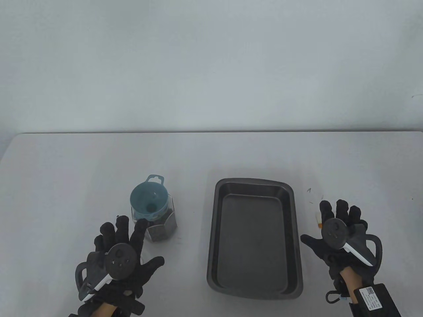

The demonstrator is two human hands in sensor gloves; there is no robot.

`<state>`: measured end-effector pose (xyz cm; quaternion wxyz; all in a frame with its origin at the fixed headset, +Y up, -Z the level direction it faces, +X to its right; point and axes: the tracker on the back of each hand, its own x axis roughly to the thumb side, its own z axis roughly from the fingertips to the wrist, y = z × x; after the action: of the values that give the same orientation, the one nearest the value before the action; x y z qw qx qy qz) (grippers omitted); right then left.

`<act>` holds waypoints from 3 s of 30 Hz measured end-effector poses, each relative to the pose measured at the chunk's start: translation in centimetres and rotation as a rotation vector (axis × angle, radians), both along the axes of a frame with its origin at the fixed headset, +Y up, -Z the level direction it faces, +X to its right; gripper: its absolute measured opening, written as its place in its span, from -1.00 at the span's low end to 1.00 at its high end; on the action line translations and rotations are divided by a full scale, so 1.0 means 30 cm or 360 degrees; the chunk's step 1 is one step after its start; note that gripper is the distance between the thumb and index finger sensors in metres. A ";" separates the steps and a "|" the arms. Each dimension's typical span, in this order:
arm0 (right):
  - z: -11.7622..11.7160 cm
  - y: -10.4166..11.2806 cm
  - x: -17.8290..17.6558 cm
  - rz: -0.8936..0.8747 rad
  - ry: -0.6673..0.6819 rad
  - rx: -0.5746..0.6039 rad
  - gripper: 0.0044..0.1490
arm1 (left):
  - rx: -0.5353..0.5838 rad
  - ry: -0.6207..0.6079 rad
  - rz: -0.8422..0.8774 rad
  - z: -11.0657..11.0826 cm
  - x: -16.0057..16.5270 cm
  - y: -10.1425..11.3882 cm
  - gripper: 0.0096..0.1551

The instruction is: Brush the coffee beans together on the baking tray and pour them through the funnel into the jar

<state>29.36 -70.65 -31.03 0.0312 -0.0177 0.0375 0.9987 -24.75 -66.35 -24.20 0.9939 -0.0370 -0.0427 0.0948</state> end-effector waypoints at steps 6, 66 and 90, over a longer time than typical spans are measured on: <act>0.000 -0.002 0.002 -0.0029 -0.0004 -0.0008 0.36 | 0.0298 0.0050 -0.0225 -0.087 0.036 0.076 0.23; -0.012 -0.030 0.014 -0.0125 -0.0045 -0.0118 0.27 | 0.0560 -0.0921 -0.1285 0.114 0.389 -0.227 -0.56; -0.014 -0.036 0.031 -0.0229 -0.0063 -0.0162 0.27 | 0.0388 -0.0136 -0.0029 -0.029 -0.057 0.036 0.00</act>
<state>30.29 -71.73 -31.44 0.1026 -0.0363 0.0889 0.9901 -26.47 -65.27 -25.08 0.9891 0.0798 -0.0959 0.0782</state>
